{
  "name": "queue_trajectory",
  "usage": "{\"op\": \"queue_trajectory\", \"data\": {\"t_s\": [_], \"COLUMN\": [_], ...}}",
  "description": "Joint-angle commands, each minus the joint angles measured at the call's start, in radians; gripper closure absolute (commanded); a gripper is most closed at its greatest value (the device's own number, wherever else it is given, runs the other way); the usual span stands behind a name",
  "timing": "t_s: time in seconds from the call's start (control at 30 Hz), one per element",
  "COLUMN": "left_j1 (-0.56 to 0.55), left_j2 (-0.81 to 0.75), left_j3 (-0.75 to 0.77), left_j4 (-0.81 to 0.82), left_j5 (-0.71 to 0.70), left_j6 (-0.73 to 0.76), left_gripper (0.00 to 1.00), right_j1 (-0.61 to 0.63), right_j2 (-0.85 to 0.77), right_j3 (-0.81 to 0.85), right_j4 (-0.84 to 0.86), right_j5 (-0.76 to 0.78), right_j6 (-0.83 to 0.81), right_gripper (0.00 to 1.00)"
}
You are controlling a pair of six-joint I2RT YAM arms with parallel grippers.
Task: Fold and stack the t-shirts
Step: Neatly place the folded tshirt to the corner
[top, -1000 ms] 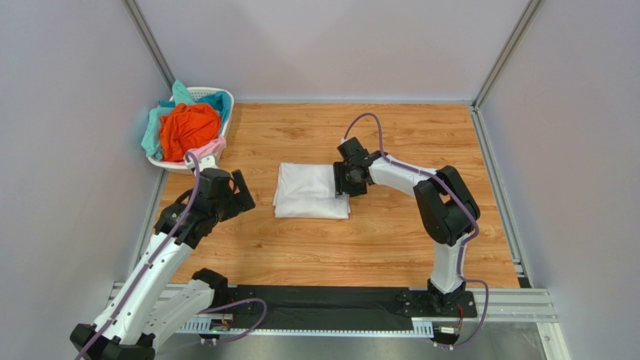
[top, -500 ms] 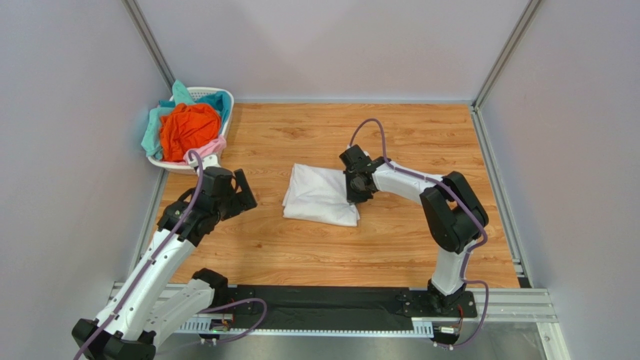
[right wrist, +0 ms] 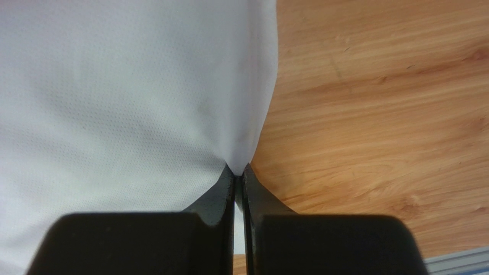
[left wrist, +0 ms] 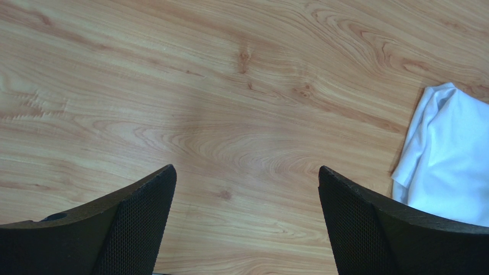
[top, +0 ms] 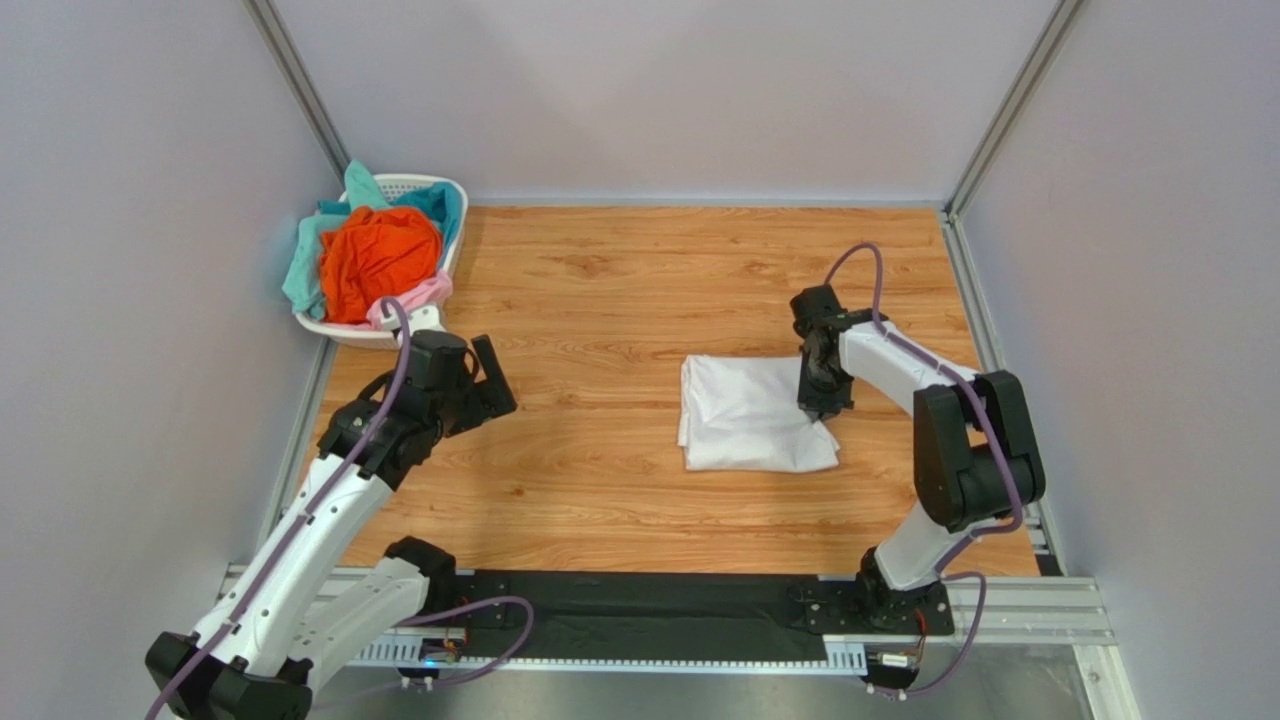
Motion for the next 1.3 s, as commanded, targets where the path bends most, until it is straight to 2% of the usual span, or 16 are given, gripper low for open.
{"op": "queue_trajectory", "data": {"t_s": [0.0,0.17,0.5,0.63,0.77,0.9,1.0,1.2,1.27], "left_j1": [0.004,0.004,0.005,0.007,0.007,0.007,0.007,0.007,0.007], "left_j2": [0.011,0.015,0.034,0.067,0.103,0.126,0.137,0.165,0.174], "left_j3": [-0.002,-0.001,0.003,0.018,0.044,0.059,0.065,0.088,0.093], "left_j4": [0.026,0.019,0.008,0.006,0.003,0.000,-0.003,-0.009,-0.013], "left_j5": [0.006,-0.005,-0.047,-0.050,-0.047,-0.039,-0.039,-0.034,-0.036], "left_j6": [0.027,0.029,0.016,0.010,0.009,0.004,-0.002,-0.008,-0.013], "left_gripper": [0.00,0.00,0.00,0.00,0.00,0.00,0.00,0.00,0.00], "right_j1": [-0.060,-0.172,-0.392,-0.464,-0.493,-0.531,-0.560,-0.584,-0.584], "right_j2": [0.060,0.211,0.516,0.646,0.793,0.889,0.923,0.937,0.946], "right_j3": [0.088,0.232,0.658,0.876,1.138,1.325,1.392,1.393,1.403], "right_j4": [0.068,0.116,0.039,-0.011,-0.037,-0.088,-0.073,0.056,0.093], "right_j5": [0.018,-0.032,-0.059,-0.059,-0.067,-0.055,-0.070,-0.044,-0.041], "right_j6": [-0.069,-0.089,-0.071,-0.075,-0.155,-0.224,-0.262,-0.396,-0.446], "right_gripper": [1.00,1.00,1.00,1.00,1.00,1.00,1.00,1.00,0.96]}}
